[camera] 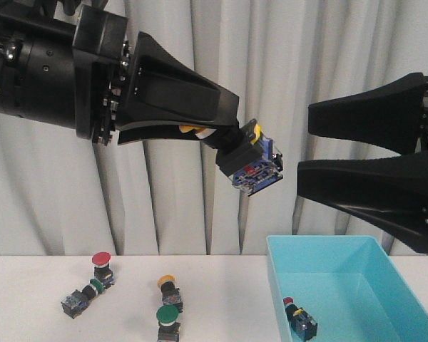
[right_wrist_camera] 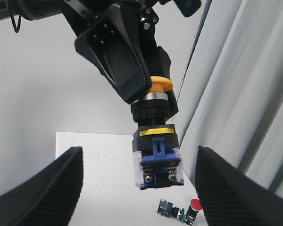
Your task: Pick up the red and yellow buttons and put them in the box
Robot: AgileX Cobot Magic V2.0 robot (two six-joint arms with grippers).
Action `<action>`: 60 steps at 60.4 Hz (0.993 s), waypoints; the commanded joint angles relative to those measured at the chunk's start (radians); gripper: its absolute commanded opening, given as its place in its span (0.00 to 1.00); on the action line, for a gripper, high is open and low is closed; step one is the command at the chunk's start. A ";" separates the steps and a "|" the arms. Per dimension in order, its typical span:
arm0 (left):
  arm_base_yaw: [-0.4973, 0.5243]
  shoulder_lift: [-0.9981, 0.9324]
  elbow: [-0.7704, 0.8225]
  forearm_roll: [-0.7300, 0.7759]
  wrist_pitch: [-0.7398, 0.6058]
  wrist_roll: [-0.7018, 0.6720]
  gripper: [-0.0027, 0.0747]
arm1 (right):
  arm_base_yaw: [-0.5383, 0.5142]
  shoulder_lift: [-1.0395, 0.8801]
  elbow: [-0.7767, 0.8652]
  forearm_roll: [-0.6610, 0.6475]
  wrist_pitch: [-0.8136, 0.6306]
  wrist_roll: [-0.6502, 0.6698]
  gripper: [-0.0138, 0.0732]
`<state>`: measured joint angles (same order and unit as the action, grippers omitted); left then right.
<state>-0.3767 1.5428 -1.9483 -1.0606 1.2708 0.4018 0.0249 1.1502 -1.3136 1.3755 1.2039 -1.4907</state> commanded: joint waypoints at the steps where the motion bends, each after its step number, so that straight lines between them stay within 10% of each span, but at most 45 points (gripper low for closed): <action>1: -0.009 -0.035 -0.025 -0.080 -0.021 0.007 0.11 | -0.002 -0.013 -0.029 0.062 -0.030 -0.003 0.73; 60: -0.067 -0.038 -0.025 -0.131 -0.021 0.038 0.11 | -0.002 -0.013 -0.029 0.062 -0.041 -0.002 0.73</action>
<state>-0.4354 1.5428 -1.9483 -1.1188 1.2703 0.4316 0.0249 1.1502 -1.3136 1.3755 1.1903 -1.4907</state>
